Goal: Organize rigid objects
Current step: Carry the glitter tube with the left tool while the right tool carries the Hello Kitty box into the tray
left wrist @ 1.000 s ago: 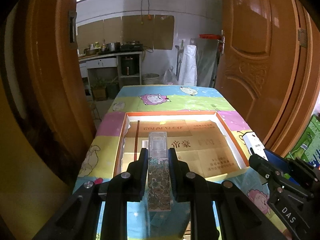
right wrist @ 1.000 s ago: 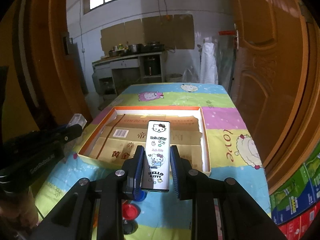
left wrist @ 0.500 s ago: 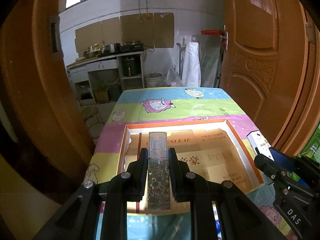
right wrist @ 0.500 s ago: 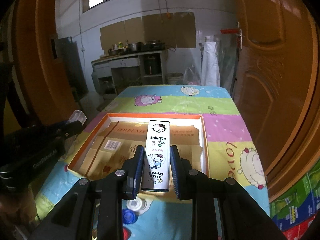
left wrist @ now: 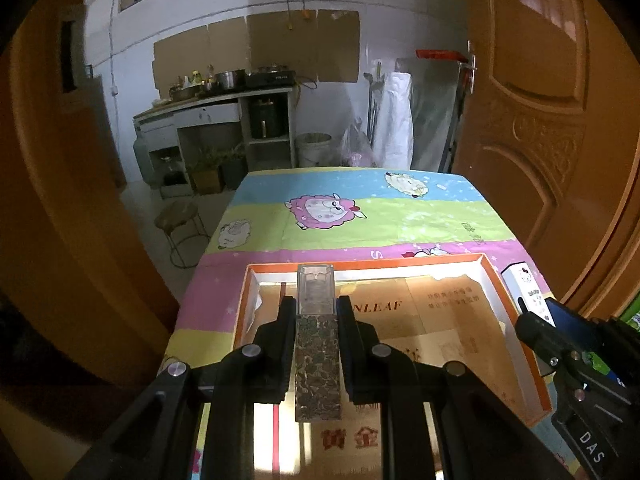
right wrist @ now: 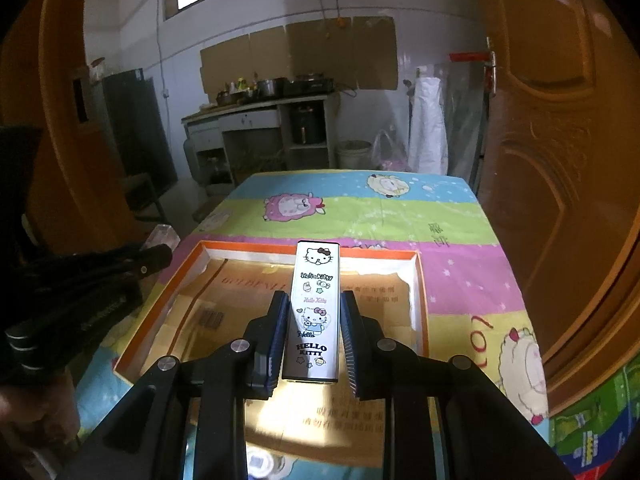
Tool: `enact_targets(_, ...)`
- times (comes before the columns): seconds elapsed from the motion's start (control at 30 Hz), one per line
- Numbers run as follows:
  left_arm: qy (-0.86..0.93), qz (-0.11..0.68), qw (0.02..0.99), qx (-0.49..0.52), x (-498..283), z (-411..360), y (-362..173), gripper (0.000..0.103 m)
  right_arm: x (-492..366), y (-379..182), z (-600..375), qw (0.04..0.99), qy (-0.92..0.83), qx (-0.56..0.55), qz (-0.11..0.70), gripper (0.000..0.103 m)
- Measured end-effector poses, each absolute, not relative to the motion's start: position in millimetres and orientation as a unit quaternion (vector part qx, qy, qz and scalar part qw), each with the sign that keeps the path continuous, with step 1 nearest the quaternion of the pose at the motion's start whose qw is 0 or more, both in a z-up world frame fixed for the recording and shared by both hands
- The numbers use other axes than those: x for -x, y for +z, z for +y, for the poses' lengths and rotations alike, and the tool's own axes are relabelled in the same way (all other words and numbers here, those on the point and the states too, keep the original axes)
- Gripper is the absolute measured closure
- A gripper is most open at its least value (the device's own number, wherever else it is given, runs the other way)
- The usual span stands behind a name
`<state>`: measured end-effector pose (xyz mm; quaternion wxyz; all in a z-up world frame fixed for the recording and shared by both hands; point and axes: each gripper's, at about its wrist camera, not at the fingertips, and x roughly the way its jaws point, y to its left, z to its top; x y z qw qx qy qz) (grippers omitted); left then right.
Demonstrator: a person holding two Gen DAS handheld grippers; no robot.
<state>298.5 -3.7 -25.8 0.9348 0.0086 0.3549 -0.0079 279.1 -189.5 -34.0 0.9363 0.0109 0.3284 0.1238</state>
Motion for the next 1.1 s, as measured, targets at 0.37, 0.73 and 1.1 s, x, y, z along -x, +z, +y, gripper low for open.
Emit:
enact_targets(0.37,-0.011,0.386,0.923,-0.009,-345.7,-4.5,-51.9,0.083,-323.3,-54.0,-184.2,0.931,0.125,-0.004,0.343,0.076)
enact_targets(0.73,-0.017,0.423,0.906,-0.008,-372.2,-2.0,-82.6,0.083,-366.5,-81.5,-177.9,0.914,0.136,-0.013,0.382,0.076)
enact_targets(1.1,-0.046,0.468,0.883,-0.005,-386.6,-5.9,-108.7,0.083,-379.4,-110.6,-176.2,0.892,0.133,-0.009,0.433,0.076)
